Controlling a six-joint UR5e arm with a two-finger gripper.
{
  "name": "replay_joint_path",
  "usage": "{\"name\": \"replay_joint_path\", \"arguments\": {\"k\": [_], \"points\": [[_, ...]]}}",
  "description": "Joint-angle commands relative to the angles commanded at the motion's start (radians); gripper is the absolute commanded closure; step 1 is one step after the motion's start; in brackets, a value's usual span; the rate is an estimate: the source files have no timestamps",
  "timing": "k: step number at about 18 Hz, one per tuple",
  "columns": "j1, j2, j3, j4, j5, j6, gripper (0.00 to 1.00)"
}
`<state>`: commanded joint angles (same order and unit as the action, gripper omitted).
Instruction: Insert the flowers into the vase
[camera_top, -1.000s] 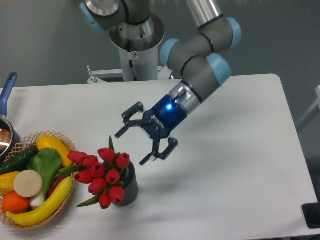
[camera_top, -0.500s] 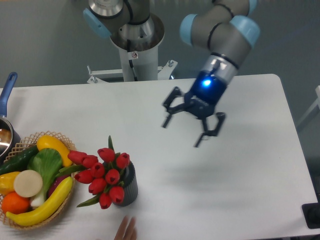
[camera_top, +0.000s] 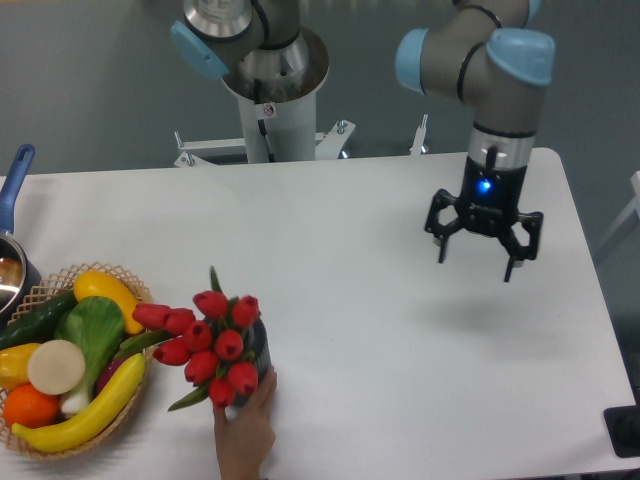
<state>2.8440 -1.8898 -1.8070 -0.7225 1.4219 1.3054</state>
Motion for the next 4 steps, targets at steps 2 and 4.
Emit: {"name": "replay_joint_path", "arguments": {"k": [2, 4], "points": [[-0.003, -0.005, 0.000, 0.000, 0.006, 0.029, 0.00], [-0.006, -0.006, -0.002, -0.002, 0.006, 0.052, 0.00]]}}
